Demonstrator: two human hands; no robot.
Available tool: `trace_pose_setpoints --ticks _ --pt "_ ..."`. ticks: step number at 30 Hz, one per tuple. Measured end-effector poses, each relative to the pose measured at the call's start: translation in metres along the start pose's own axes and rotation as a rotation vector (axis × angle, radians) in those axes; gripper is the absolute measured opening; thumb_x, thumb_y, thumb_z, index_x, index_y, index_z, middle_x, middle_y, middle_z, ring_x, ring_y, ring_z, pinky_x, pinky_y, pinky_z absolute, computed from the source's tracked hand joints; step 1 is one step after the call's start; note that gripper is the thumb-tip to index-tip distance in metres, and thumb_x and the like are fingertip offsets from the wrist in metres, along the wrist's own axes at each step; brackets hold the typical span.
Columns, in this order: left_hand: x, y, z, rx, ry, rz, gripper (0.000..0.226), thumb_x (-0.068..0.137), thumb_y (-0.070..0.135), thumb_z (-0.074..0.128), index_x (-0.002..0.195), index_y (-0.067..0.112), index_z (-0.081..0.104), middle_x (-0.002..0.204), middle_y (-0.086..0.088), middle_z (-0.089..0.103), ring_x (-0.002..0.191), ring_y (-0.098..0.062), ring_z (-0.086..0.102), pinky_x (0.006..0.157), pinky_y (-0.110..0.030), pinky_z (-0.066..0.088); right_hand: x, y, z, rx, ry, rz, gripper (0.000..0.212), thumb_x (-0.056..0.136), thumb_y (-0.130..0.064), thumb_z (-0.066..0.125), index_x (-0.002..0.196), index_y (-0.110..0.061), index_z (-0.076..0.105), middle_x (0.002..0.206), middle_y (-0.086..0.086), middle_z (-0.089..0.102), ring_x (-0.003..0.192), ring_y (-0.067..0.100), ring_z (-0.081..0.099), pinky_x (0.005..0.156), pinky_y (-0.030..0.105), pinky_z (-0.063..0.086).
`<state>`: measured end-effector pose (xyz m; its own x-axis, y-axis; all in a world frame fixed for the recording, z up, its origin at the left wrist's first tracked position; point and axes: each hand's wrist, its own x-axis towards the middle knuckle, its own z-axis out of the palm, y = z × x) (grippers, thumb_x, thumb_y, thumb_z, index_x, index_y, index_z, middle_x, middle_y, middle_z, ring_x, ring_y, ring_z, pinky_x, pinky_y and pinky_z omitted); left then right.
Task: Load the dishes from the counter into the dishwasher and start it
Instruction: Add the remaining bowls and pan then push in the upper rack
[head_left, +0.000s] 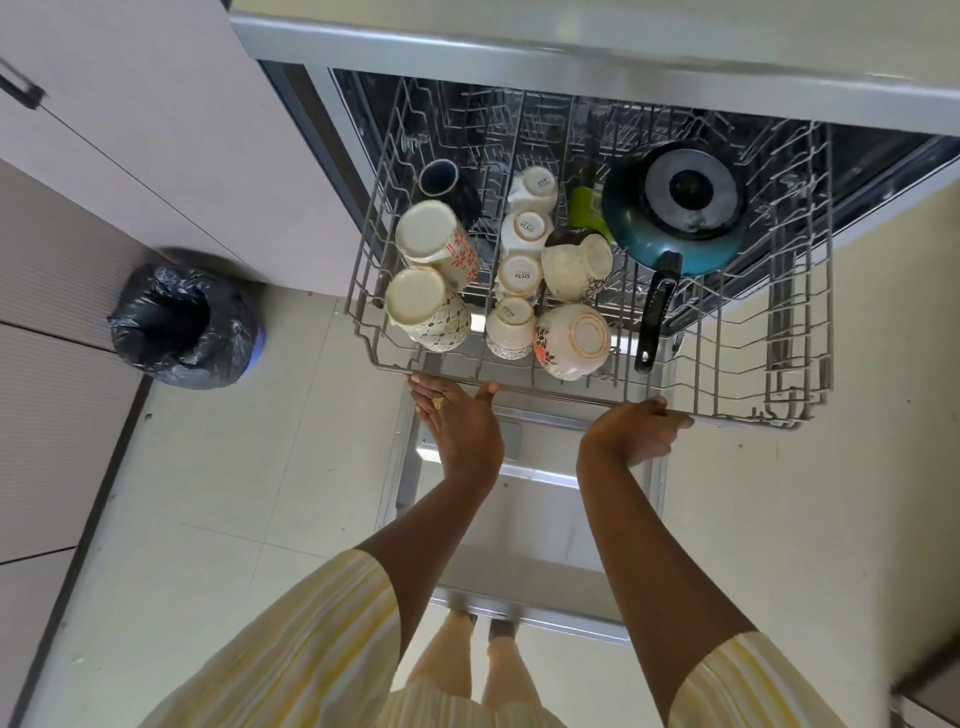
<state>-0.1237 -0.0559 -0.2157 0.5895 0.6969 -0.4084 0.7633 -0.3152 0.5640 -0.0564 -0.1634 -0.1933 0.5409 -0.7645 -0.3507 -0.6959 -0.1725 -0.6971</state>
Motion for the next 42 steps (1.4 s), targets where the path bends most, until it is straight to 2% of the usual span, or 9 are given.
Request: trace_pose_setpoints --ticks 3,9,13,21,28,36,38,40,42 --pt "0.009 0.004 0.002 -0.01 -0.005 0.019 0.094 0.091 0.046 0.04 0.139 -0.015 -0.013 0.15 -0.033 -0.011 0.142 -0.038 -0.009 0.115 -0.037 -0.004 0.003 -0.003 0.005 0.05 0.018 -0.029 0.032 0.101 -0.013 0.033 0.122 0.008 0.042 0.104 0.027 0.063 0.092 0.033 0.062 0.06 0.016 0.037" --pt "0.033 0.018 0.006 -0.075 -0.035 0.089 0.091 0.094 0.039 0.041 0.137 -0.017 -0.016 0.148 -0.035 -0.017 0.141 -0.039 -0.015 0.115 -0.037 -0.009 0.015 -0.02 0.025 0.056 0.002 -0.058 0.038 0.1 -0.016 0.034 0.127 0.011 0.041 0.106 0.025 0.064 0.098 0.034 0.061 0.081 0.03 0.047" --pt "0.053 0.034 0.008 -0.085 -0.037 0.132 0.09 0.095 0.036 0.041 0.135 -0.019 -0.017 0.146 -0.037 -0.018 0.14 -0.041 -0.016 0.115 -0.037 -0.009 0.028 -0.032 0.039 0.037 0.026 -0.105 0.037 0.101 -0.015 0.033 0.123 0.012 0.043 0.109 0.026 0.063 0.1 0.034 0.06 0.064 0.018 0.031" --pt "0.107 0.077 0.007 -0.135 -0.094 0.214 0.094 0.094 0.04 0.044 0.137 -0.017 -0.018 0.146 -0.035 -0.022 0.139 -0.041 -0.019 0.113 -0.037 -0.011 0.052 -0.083 0.073 -0.077 -0.016 -0.216 0.04 0.102 -0.02 0.031 0.126 0.01 0.04 0.122 0.024 0.058 0.112 0.032 0.056 0.082 0.025 0.031" --pt "0.171 0.121 -0.001 -0.018 -0.125 0.293 0.088 0.096 0.042 0.037 0.139 -0.016 -0.013 0.147 -0.036 -0.016 0.14 -0.041 -0.014 0.115 -0.038 -0.006 0.085 -0.134 0.105 -0.243 -0.172 -0.378 0.04 0.102 -0.024 0.03 0.127 0.002 0.049 0.125 0.016 0.059 0.117 0.028 0.054 0.085 0.027 0.035" --pt "0.192 0.132 0.01 0.053 -0.071 0.27 0.085 0.097 0.041 0.034 0.137 -0.019 -0.011 0.145 -0.04 -0.013 0.14 -0.042 -0.01 0.115 -0.036 -0.004 0.093 -0.134 0.121 -0.125 -0.133 -0.381 0.034 0.101 -0.019 0.037 0.116 0.0 0.06 0.118 0.014 0.063 0.11 0.024 0.059 0.081 0.02 0.03" --pt "0.193 0.129 0.014 0.008 -0.024 0.303 0.084 0.098 0.04 0.035 0.138 -0.018 -0.011 0.146 -0.039 -0.014 0.141 -0.041 -0.01 0.115 -0.034 -0.004 0.094 -0.127 0.119 -0.106 -0.142 -0.437 0.035 0.101 -0.019 0.036 0.123 0.002 0.054 0.119 0.017 0.062 0.111 0.027 0.058 0.077 0.02 0.031" --pt "0.193 0.119 0.02 -0.057 0.033 0.376 0.08 0.098 0.035 0.037 0.14 -0.014 -0.011 0.148 -0.034 -0.016 0.141 -0.038 -0.013 0.114 -0.032 -0.006 0.095 -0.11 0.12 -0.132 -0.205 -0.553 0.052 0.101 -0.026 0.034 0.14 0.007 0.026 0.13 0.022 0.053 0.118 0.03 0.052 0.084 0.015 0.029" --pt "0.194 0.1 0.031 -0.087 0.103 0.507 0.073 0.099 0.026 0.039 0.143 -0.011 -0.007 0.15 -0.029 -0.018 0.141 -0.037 -0.016 0.113 -0.032 -0.009 0.094 -0.084 0.129 -0.072 -0.303 -0.7 0.078 0.097 -0.039 0.037 0.143 0.012 0.0 0.148 0.03 0.023 0.134 0.038 0.032 0.098 0.003 0.02"
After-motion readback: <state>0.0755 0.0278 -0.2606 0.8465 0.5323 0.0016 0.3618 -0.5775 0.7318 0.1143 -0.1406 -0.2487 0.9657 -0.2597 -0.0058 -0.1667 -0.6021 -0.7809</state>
